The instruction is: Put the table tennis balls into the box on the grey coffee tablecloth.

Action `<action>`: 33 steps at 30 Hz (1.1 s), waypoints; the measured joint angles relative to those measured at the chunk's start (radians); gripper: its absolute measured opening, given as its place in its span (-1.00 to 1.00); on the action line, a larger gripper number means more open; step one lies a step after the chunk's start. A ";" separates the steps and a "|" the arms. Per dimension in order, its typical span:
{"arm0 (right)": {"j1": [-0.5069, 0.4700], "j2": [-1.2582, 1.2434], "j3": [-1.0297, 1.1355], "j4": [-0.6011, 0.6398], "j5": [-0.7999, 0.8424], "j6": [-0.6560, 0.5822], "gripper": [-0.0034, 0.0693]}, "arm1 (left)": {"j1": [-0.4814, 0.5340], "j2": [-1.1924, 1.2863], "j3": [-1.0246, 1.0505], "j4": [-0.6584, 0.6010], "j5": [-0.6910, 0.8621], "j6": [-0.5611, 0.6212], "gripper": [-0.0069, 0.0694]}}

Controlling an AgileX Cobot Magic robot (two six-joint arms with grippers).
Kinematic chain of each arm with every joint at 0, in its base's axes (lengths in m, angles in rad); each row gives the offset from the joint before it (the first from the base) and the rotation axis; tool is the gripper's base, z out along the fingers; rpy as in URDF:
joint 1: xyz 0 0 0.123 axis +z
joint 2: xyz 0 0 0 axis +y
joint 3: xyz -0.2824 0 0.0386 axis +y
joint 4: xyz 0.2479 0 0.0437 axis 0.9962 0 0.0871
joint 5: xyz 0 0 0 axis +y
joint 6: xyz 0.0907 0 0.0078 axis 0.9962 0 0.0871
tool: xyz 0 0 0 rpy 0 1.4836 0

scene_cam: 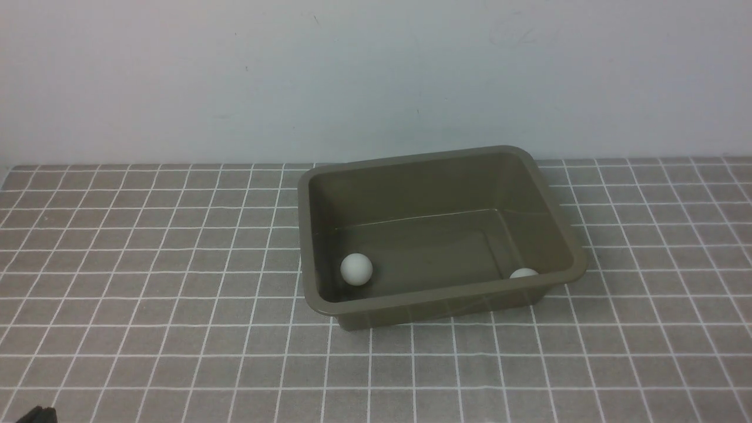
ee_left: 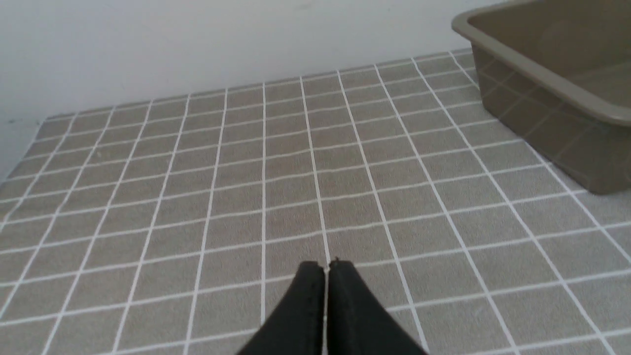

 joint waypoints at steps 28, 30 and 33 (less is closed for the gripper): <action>0.000 0.000 0.000 0.000 0.000 0.000 -0.94 | 0.000 0.000 0.000 0.000 0.031 0.001 -0.83; 0.000 0.000 0.000 0.000 0.000 0.000 -0.94 | 0.000 0.000 0.000 0.000 0.031 0.001 -0.83; 0.000 0.000 0.000 0.000 0.000 0.000 -0.94 | 0.000 0.000 0.000 0.000 0.031 0.001 -0.83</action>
